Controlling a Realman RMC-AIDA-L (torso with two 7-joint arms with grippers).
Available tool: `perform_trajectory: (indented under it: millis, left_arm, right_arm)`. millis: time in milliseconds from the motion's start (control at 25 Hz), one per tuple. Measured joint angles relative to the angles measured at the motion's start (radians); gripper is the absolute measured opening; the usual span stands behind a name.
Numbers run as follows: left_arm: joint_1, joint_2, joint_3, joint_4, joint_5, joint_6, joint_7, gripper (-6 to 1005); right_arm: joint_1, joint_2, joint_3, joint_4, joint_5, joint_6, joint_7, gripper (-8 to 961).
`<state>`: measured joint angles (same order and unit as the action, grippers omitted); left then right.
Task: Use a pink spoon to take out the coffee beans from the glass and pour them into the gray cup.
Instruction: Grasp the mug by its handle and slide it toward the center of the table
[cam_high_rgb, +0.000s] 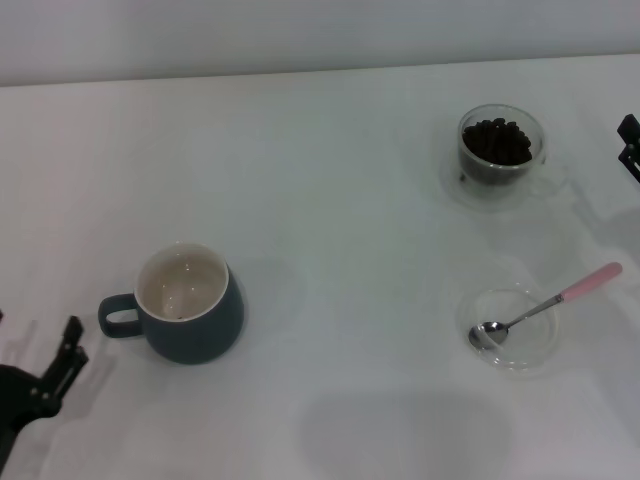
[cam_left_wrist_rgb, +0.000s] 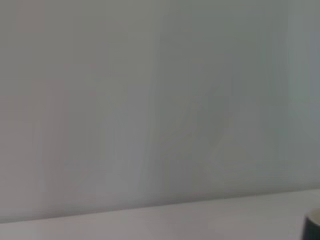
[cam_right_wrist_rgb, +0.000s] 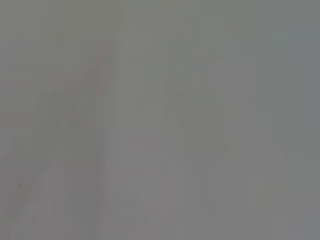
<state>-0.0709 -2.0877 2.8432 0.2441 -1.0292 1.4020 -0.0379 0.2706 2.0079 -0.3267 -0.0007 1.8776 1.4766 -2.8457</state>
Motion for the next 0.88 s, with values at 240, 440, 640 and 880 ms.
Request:
perform_trajectory:
  millis: [240, 440, 640, 880]
  left_arm:
    - [-0.029, 0.000, 0.001, 0.011, 0.033, -0.040, 0.001, 859]
    - [-0.057, 0.000, 0.001, 0.014, 0.035, -0.106, 0.000, 855]
    - [-0.080, 0.000, 0.001, 0.020, 0.035, -0.148, 0.000, 850]
    - [-0.097, 0.002, 0.001, 0.019, 0.035, -0.152, 0.006, 844]
  right_arm:
    - [0.001, 0.000, 0.001, -0.001, -0.002, -0.009, 0.000, 799]
    - [0.001, 0.000, -0.001, 0.001, -0.004, -0.010, 0.000, 799]
    - [0.001, 0.000, 0.001, 0.006, -0.004, -0.012, 0.000, 799]
    - [0.001, 0.001, 0.001, 0.009, -0.005, -0.014, 0.001, 798]
